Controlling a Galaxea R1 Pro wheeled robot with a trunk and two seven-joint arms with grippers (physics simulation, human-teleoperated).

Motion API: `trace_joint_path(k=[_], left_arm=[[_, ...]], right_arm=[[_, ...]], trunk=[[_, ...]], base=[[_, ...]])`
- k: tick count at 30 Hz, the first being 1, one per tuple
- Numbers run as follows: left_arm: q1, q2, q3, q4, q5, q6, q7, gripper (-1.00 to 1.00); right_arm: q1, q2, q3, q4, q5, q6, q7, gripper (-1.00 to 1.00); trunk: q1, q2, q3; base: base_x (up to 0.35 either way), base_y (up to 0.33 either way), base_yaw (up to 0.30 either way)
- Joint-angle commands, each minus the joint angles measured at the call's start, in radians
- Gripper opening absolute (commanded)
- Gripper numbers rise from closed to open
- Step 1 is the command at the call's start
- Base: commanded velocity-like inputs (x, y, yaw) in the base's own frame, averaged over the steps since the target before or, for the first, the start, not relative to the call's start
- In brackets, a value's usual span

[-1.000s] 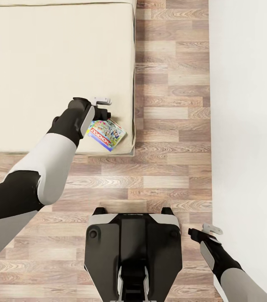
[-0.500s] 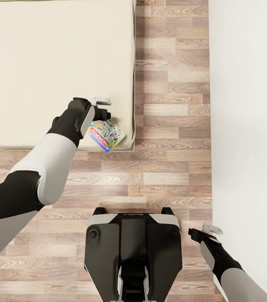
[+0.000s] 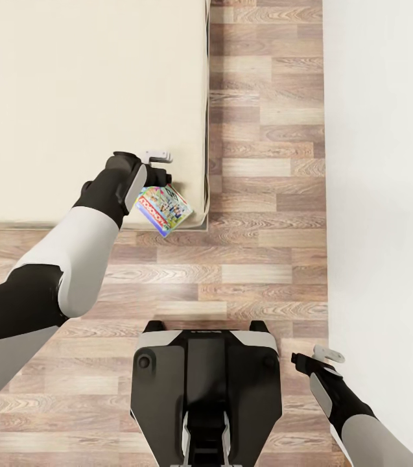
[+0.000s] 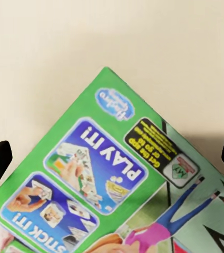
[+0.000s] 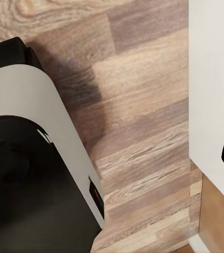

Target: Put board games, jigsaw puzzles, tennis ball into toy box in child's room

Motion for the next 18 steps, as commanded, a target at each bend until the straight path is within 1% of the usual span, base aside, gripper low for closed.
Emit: trace_joint_path(k=[1,18], left_arm=[[0.0,-0.001,0.002,0.0,-0.008,0.003,-0.002,1.0],[0.0,-0.001,0.002,0.001,-0.008,-0.002,-0.003,1.0]], right_arm=[[0.0,0.0,0.002,-0.002,-0.01,0.005,-0.004,1.0],[0.0,0.0,0.002,-0.002,-0.01,0.005,-0.004,1.0]], trunk=[[0.001,-0.001,-0.001],[0.001,-0.001,-0.001]], base=[[-0.027,0.0,0.0],[-0.004,0.0,0.0]])
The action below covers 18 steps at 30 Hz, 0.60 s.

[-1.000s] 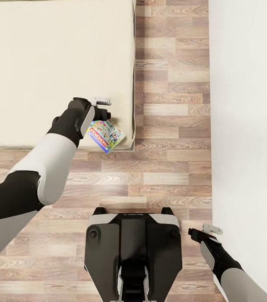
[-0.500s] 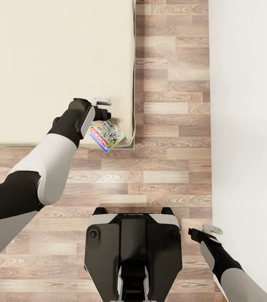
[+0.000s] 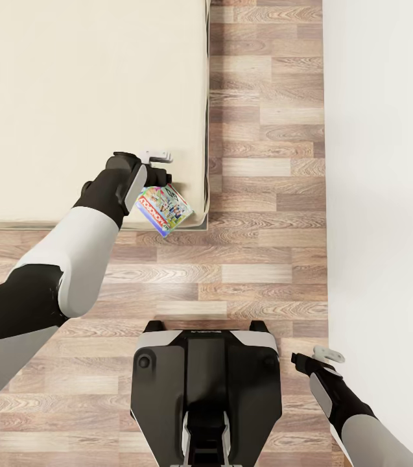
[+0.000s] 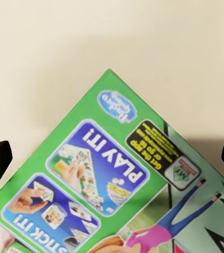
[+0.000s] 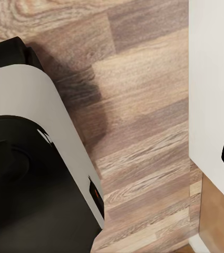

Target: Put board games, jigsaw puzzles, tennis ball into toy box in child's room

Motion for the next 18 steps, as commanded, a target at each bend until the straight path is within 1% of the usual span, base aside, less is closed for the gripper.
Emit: trace_joint_path(k=[1,8,18], left_arm=[[0.0,-0.001,0.002,-0.001,-0.008,0.004,-0.002,1.0],[0.0,0.0,0.002,0.0,-0.008,0.004,-0.002,1.0],[0.0,0.001,0.002,0.0,-0.008,0.004,-0.002,1.0]], right_arm=[[0.0,0.0,0.002,-0.002,-0.01,0.004,-0.004,1.0],[0.0,0.0,0.002,-0.002,-0.01,0.005,-0.004,1.0],[0.0,0.0,0.002,-0.002,-0.01,0.005,-0.004,1.0]], trunk=[[0.001,-0.002,-0.001],[0.001,-0.002,-0.001],[0.001,-0.002,-0.001]], base=[[-0.009,0.0,0.0],[-0.061,0.0,0.0],[-0.012,0.0,0.0]])
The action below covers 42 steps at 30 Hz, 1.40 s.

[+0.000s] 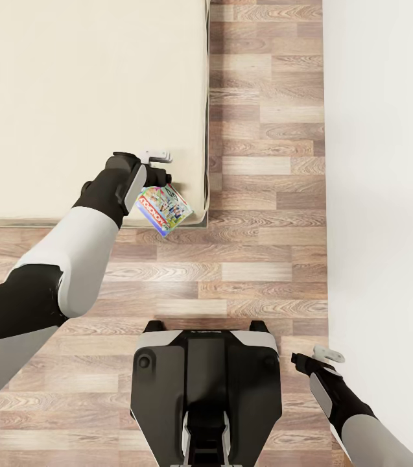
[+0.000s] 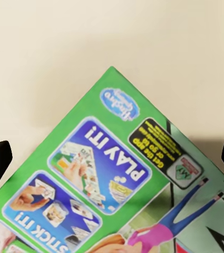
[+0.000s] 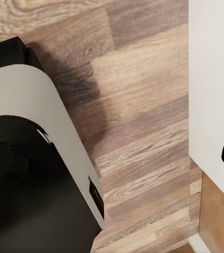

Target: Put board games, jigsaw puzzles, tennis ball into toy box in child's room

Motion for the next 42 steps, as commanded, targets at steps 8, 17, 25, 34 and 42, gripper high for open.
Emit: trace_joint_path(k=[8,17,25,34,42], left_arm=[[0.0,-0.001,0.002,-0.001,-0.009,0.004,-0.002,1.0],[0.0,-0.001,0.002,-0.001,-0.009,0.004,-0.002,1.0],[0.001,-0.001,0.002,-0.001,-0.009,0.004,-0.001,1.0],[0.001,-0.001,0.002,-0.002,-0.007,0.004,-0.002,1.0],[0.001,-0.001,0.002,-0.003,-0.008,0.004,-0.002,1.0]], right_arm=[[0.0,-0.001,0.002,-0.002,-0.01,0.005,-0.004,1.0],[0.0,0.0,0.002,-0.003,-0.01,0.004,-0.004,1.0],[0.0,0.0,0.002,-0.002,-0.01,0.005,-0.004,1.0],[0.0,0.0,0.002,-0.002,-0.01,0.006,-0.004,1.0],[0.0,0.0,0.002,-0.002,-0.01,0.006,-0.004,1.0]], trunk=[[0.001,-0.002,-0.001],[0.001,-0.002,-0.001],[0.001,-0.002,-0.001],[0.001,-0.002,-0.001],[0.001,-0.002,-0.001]], base=[[-0.001,0.0,0.0],[-0.059,0.0,0.0],[-0.051,0.0,0.0],[-0.005,0.0,0.0],[0.0,0.0,0.0]])
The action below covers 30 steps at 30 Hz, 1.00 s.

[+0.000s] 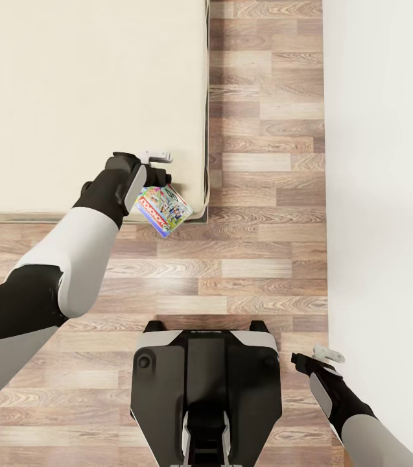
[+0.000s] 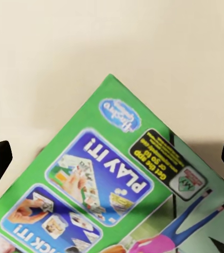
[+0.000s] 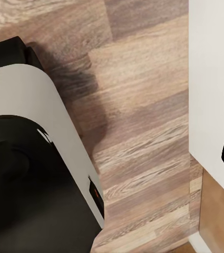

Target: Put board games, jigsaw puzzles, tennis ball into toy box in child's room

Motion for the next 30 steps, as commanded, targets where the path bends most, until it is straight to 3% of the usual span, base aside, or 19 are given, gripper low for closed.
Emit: trace_joint_path(k=[1,12,19,26,30], left_arm=[[0.0,0.0,0.003,-0.002,-0.008,0.004,-0.002,1.0],[-0.001,0.017,0.013,-0.045,-0.009,0.008,0.002,1.0],[-0.001,0.065,0.022,-0.151,-0.008,0.029,0.002,1.0],[-0.001,0.15,0.023,-0.263,0.002,0.136,-0.004,1.0],[0.0,0.173,0.026,-0.286,0.005,0.164,-0.009,1.0]], right_arm=[[0.0,0.0,0.002,-0.002,-0.01,0.005,-0.004,1.0],[0.0,0.0,0.002,-0.002,-0.01,0.004,-0.004,1.0],[0.0,-0.001,0.002,-0.002,-0.01,0.004,-0.004,1.0],[0.0,-0.002,0.002,-0.002,-0.01,0.004,-0.004,1.0],[0.0,-0.002,0.002,-0.002,-0.01,0.004,-0.004,1.0]], trunk=[[0.001,-0.002,-0.001],[0.001,-0.002,-0.001],[0.001,-0.002,-0.001],[0.001,-0.002,-0.001],[0.001,-0.002,-0.001]], base=[[0.0,0.0,0.0],[0.0,0.0,0.0],[0.0,0.0,0.0],[0.0,0.0,0.0],[0.0,0.0,0.0]])
